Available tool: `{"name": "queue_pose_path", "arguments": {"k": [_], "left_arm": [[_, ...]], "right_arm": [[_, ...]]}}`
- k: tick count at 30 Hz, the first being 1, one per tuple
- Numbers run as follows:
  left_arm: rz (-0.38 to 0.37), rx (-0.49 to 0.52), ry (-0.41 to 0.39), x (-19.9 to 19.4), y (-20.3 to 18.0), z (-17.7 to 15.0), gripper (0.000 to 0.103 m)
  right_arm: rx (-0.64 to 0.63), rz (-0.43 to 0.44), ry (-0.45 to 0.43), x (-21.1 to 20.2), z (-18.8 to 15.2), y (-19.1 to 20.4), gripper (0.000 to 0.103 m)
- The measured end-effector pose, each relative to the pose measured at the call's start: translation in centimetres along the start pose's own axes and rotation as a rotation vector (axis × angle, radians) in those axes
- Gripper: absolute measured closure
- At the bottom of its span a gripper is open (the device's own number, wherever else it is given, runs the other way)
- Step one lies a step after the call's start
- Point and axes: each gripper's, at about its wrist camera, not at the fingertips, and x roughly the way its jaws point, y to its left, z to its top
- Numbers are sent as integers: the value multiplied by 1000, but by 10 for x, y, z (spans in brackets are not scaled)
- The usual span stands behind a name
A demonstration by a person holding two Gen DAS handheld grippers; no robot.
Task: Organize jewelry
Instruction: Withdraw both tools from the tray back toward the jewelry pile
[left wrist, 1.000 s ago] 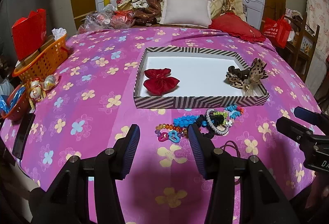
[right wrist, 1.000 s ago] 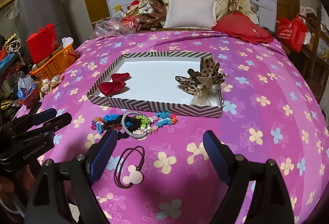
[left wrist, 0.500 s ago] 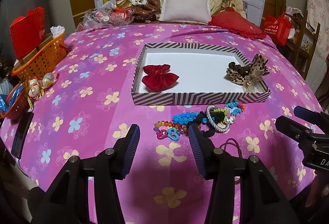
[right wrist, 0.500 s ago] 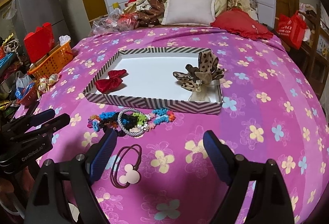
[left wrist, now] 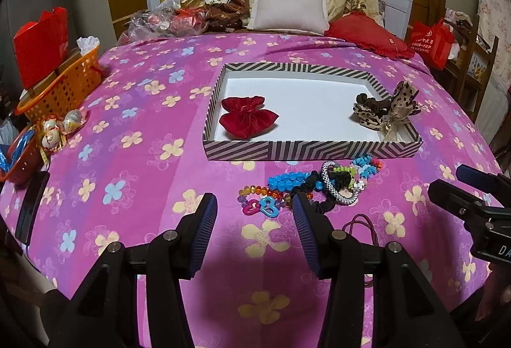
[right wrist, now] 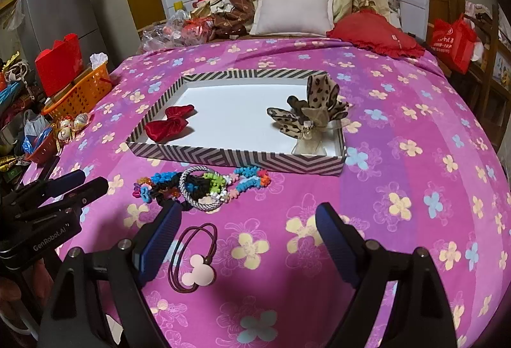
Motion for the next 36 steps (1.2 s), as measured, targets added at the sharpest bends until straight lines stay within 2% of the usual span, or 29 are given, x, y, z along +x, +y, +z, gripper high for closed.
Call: {"name": "queue_pose_path", "arguments": {"k": [12, 26, 30, 36], "left_arm": [[-6, -1, 13, 5, 3, 0, 72], [-58, -120, 76, 21, 56, -7, 72], [-46, -143, 82, 25, 66, -8, 72], [-83, -120, 93, 29, 52, -5, 72]], "right_arm": [[-2, -3, 11, 5, 1, 0, 14], [-13, -8, 41, 15, -3, -7, 14], [-33, 48, 33, 20, -9, -3, 14], [-83, 39, 15, 29, -9, 6, 19]]}}
